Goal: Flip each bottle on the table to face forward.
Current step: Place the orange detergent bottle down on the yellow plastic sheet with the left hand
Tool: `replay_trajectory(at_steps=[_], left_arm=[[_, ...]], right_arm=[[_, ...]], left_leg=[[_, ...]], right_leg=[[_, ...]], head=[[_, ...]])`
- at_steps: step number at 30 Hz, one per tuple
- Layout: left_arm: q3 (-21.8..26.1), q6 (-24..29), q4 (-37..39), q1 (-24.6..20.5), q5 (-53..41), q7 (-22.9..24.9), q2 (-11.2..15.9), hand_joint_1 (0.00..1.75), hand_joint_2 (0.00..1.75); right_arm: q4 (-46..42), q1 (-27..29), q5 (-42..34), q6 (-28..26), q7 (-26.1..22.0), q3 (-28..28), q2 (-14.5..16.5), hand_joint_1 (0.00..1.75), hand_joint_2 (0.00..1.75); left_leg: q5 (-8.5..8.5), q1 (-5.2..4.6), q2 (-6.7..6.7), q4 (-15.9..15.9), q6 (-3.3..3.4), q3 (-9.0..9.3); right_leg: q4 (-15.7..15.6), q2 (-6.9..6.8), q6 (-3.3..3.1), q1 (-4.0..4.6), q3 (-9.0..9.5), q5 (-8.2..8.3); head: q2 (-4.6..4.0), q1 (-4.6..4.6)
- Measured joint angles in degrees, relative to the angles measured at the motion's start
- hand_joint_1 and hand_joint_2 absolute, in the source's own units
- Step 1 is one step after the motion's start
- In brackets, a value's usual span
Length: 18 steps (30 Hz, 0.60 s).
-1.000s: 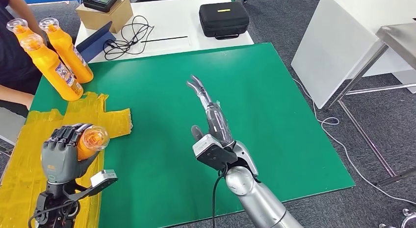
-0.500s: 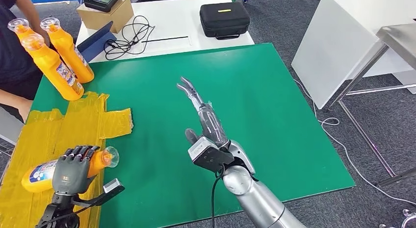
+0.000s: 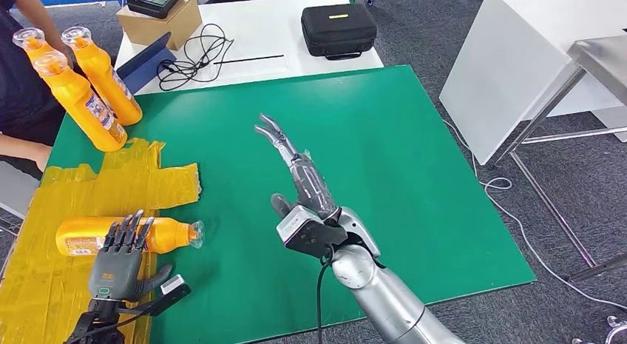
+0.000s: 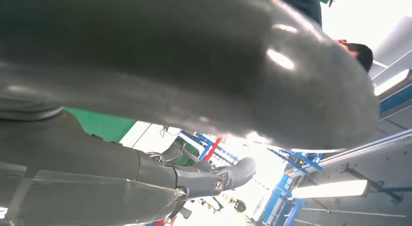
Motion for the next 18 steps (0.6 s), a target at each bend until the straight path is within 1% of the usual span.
replay_trajectory(at_steps=[4,9,11,12,14,17,18], left_arm=[[-1.91,0.13,1.31,-0.04,3.43,-1.74,0.21,0.0,0.0],[-5.42,0.05,2.97,-0.36,11.13,-4.24,0.79,0.0,0.0],[-6.9,-1.01,3.22,-0.44,15.96,-5.31,1.16,0.0,0.0],[-7.62,-2.27,3.02,-0.37,20.1,-6.11,1.37,0.0,0.0],[-9.02,-6.91,0.67,0.3,32.26,-7.41,1.7,0.0,0.0],[-10.34,-17.06,-7.88,2.33,54.2,-6.46,1.87,0.0,0.0],[-10.49,-19.41,-10.8,2.95,59.4,-5.48,1.88,0.0,0.0]], right_arm=[[0.72,-0.46,0.03,0.39,-0.38,0.02,0.22,0.0,0.0],[1.44,-0.6,0.07,0.41,-0.63,0.02,0.23,0.0,0.0],[1.71,-0.62,0.07,0.38,-0.62,0.01,0.23,0.0,0.0],[1.88,-0.64,0.09,0.31,-0.62,-0.02,0.23,0.0,0.0],[2.46,-0.74,0.11,0.15,-0.68,-0.15,0.23,0.0,0.0],[4.62,-1.23,-1.57,0.76,-2.12,-0.76,0.25,0.0,0.0],[5.6,-1.47,-2.34,1.16,-2.93,-1.03,0.27,0.0,0.0]], left_leg=[[0.0,-0.01,-0.06,0.0,0.0,0.02],[0.0,-0.01,-0.09,0.0,0.0,0.02],[0.0,-0.01,-0.09,0.0,0.0,0.02],[0.0,0.0,-0.08,0.0,0.0,0.02],[0.0,0.0,-0.08,0.0,0.0,0.02],[0.0,0.01,-0.07,0.0,0.0,0.03],[0.0,0.01,-0.07,0.0,0.0,0.03]], right_leg=[[0.0,-0.04,0.0,-0.01,0.03,0.0],[0.0,-0.06,0.0,-0.01,0.04,0.0],[0.0,-0.06,0.0,0.0,0.04,0.0],[0.0,-0.06,0.0,0.0,0.04,0.0],[0.0,-0.05,0.0,0.0,0.04,0.0],[0.0,-0.04,0.0,0.0,0.04,0.0],[0.0,-0.04,0.0,0.01,0.03,0.0]], head=[[0.0,0.0],[0.0,0.01],[0.0,0.01],[0.0,0.01],[0.0,0.0],[0.0,0.01],[0.0,0.01]])
